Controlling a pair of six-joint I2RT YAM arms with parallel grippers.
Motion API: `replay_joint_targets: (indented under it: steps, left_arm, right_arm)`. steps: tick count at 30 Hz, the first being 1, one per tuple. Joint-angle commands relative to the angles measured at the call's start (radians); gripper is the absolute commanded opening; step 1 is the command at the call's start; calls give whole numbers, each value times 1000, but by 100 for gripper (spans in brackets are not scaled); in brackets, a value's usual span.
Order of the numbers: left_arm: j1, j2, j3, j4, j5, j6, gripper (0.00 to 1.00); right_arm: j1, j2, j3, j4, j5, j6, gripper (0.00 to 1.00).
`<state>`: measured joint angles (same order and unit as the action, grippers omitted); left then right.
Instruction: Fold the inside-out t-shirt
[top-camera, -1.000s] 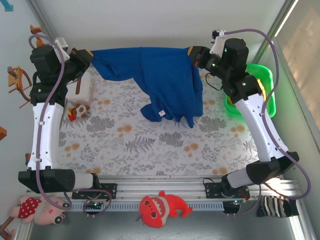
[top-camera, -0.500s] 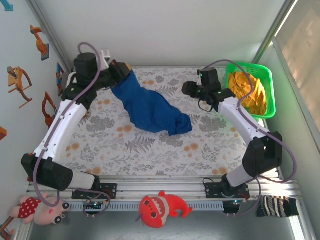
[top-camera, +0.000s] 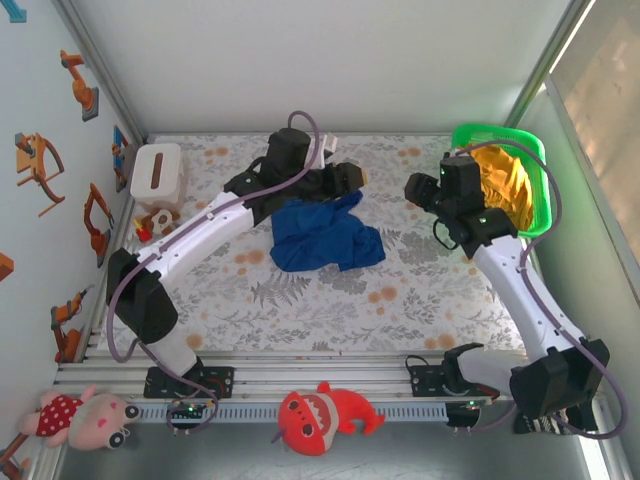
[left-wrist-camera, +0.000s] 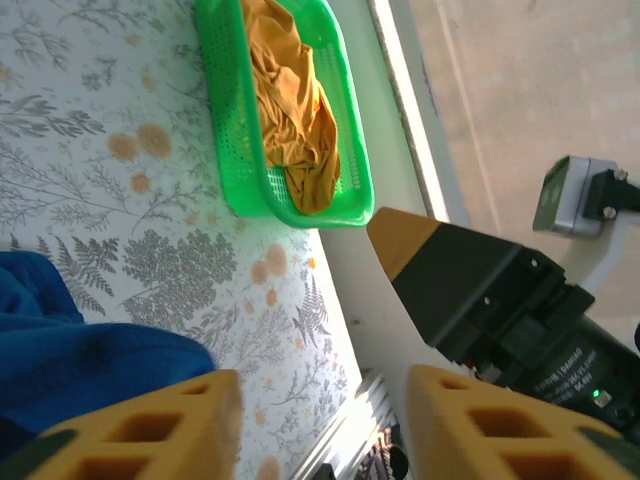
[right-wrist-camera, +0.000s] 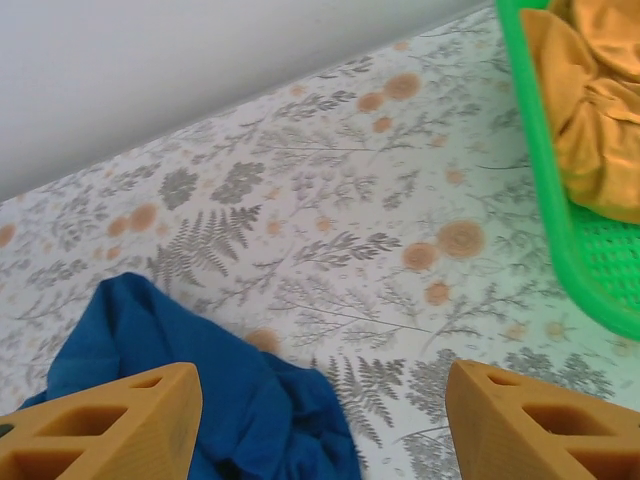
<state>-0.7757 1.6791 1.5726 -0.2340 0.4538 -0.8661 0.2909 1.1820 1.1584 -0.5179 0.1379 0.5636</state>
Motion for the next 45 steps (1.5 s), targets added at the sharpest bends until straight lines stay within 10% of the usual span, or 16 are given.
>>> replay_joint_targets:
  steps: [1,13,26,34,38,45]
  left_arm:
    - [28,-41,-8,-21,-13,83,88]
    - [385,-201,-308,-200,-161,159,96]
    - [644,-300,-424,-260,-148,195,96]
    - [701,-333,-453,-260,-118,195,96]
    - [715,-338,-459,-259,-106,195,96]
    - [755,-374,-495,-259,-86,203,96]
  right_arm:
    - [-14,-3,8,-59,41,5,65]
    - [120,328,98,60,-236,-48,67]
    - [255,1015,809,-174,-284,-141,68]
    - [283,1069,823,-163,-396,-99,40]
    - [282,1034,828,-164,-447,-95,0]
    - [284,912,891,-39,-543,19,0]
